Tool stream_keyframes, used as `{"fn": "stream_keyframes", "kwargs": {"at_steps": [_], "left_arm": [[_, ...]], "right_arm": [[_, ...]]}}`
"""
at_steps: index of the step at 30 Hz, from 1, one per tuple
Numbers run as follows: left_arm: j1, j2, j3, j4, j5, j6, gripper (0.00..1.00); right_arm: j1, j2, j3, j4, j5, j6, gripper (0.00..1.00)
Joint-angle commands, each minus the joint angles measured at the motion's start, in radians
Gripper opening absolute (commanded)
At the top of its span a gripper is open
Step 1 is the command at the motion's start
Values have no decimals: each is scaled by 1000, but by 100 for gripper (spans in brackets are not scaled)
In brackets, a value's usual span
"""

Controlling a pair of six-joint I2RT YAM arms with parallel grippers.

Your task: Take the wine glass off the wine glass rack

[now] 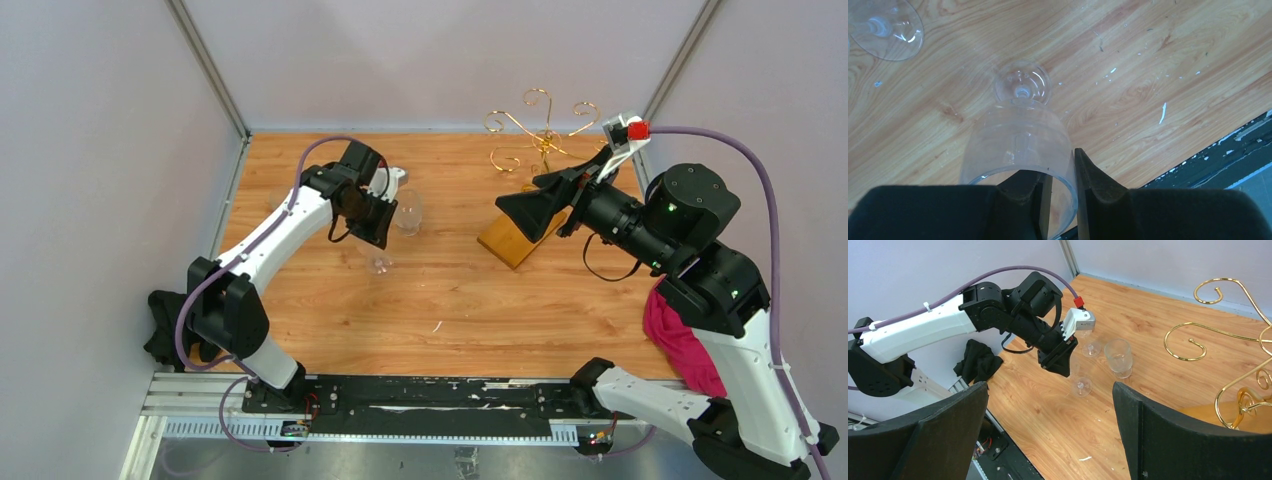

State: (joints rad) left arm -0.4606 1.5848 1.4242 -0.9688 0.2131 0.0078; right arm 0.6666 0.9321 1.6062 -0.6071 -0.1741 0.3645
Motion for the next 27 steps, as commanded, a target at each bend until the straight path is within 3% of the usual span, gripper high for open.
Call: {"fn": "stream_keyframes", "kwargs": {"at_steps": [1, 20, 27], "left_arm": [[-4, 3, -16, 59, 16, -27, 0], [-4, 32, -48, 87, -36, -79, 0], [-4, 15, -43, 74, -66, -103, 22]], "right_arm": [[-6, -9, -1, -11, 19, -23, 100], [-7, 6, 3, -9, 26, -38, 100], [-7, -1, -11, -6, 31, -39, 100]]}}
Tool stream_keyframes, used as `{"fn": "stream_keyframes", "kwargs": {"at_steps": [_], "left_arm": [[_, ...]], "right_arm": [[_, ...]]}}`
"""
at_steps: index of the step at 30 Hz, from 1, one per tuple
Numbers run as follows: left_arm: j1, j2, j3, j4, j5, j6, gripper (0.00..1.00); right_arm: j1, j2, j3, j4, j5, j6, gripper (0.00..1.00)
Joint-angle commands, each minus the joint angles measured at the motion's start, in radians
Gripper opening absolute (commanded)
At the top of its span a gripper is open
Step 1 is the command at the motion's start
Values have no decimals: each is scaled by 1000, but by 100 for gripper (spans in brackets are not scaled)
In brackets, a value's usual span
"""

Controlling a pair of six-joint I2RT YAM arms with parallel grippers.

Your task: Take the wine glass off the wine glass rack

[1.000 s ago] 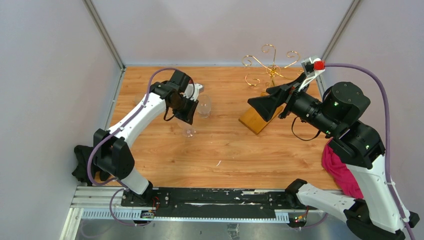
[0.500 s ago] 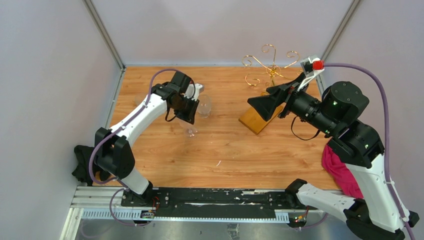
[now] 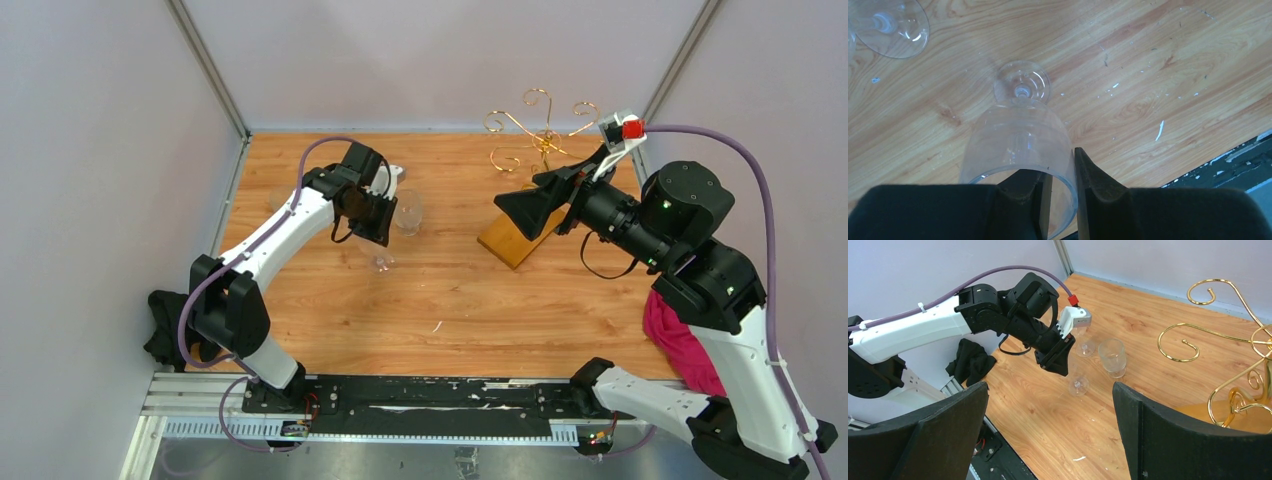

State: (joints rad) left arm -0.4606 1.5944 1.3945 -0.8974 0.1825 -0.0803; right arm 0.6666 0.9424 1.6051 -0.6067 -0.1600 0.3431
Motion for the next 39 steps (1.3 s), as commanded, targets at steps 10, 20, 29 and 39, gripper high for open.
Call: {"fn": "stream_keyframes", "kwargs": {"at_steps": [10, 20, 29, 39], "left_arm": [[-4, -44, 12, -24, -85, -27, 54], [-4, -78, 52, -29, -39, -35, 72], [-4, -108, 73, -28, 8, -45, 73], [-4, -192, 139, -27, 18, -68, 74]], "right_arm": [[-7, -14, -19, -2, 5, -10, 100], [-6, -22, -25, -1, 7, -10, 100], [-7, -24, -27, 1, 6, -7, 100], [-6, -24, -42, 4, 36, 3, 100]]}}
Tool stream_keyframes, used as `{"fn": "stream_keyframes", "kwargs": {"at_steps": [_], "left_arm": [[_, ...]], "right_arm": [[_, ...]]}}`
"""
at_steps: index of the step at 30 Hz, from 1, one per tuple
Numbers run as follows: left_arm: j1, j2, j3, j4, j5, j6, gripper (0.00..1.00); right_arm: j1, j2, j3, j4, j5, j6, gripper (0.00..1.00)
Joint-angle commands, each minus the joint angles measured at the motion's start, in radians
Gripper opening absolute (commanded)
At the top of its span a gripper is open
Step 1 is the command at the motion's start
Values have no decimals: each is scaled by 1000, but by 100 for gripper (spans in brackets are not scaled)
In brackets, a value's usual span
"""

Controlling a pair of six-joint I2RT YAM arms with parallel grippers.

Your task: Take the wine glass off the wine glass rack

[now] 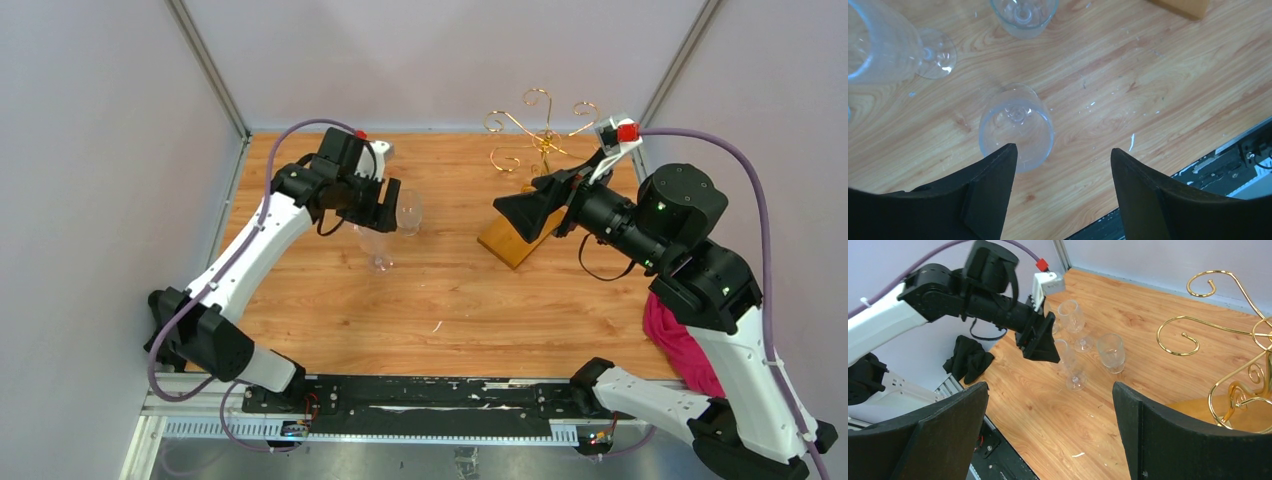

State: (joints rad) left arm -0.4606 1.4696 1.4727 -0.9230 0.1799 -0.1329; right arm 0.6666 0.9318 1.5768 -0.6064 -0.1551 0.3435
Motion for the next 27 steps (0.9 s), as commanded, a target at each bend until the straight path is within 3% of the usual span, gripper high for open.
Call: {"fn": "stream_keyframes", "kwargs": {"at_steps": [1, 8, 17, 27], "left_arm": [[-4, -84, 80, -1, 15, -20, 74], [-27, -236, 113, 105, -120, -21, 82], [-29, -611, -341, 650, -151, -54, 88], [-33, -889, -669, 905, -284, -53, 88]], "right_arm": [[-7, -14, -17, 4, 43, 2, 100], [-7, -8, -25, -19, 150, 0, 100], [-6, -42, -63, -46, 376, -41, 99], [-7, -144, -232, 0, 749, -157, 99]]}}
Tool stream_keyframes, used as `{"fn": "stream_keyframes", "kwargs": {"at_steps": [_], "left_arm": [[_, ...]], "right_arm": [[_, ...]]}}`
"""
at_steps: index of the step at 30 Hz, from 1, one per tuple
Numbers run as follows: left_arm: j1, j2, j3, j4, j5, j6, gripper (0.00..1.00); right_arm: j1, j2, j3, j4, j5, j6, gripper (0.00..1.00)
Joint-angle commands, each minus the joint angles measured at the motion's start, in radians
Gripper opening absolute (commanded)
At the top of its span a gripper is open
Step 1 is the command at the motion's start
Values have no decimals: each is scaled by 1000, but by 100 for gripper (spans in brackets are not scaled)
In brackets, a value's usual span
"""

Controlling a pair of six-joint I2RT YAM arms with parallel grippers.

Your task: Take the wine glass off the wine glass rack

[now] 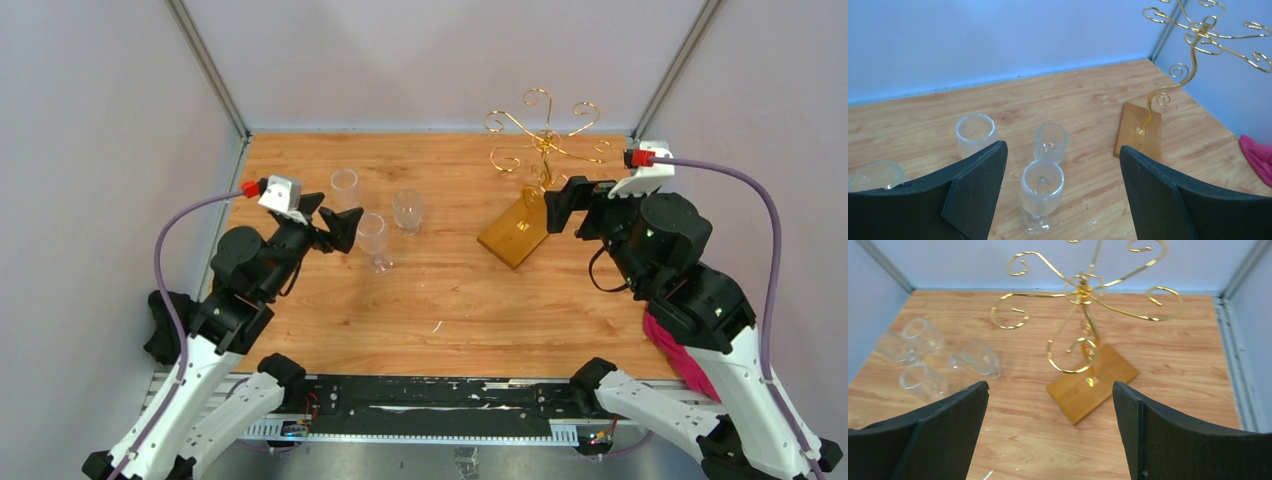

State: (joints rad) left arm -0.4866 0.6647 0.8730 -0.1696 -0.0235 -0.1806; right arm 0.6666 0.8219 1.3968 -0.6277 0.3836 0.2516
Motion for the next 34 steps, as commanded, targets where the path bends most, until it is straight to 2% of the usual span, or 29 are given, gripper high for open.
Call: {"fn": "stream_keyframes", "kwargs": {"at_steps": [1, 6, 34], "left_arm": [[-7, -100, -81, 155, -86, -3, 88], [-7, -134, -76, 136, -125, 18, 89], [-7, -103, -51, 101, -127, 8, 90]], "right_arm": [[-7, -40, -65, 25, 241, -72, 99], [-6, -54, -97, 42, 332, -95, 99], [-7, -71, -102, 30, 361, -118, 99]]}}
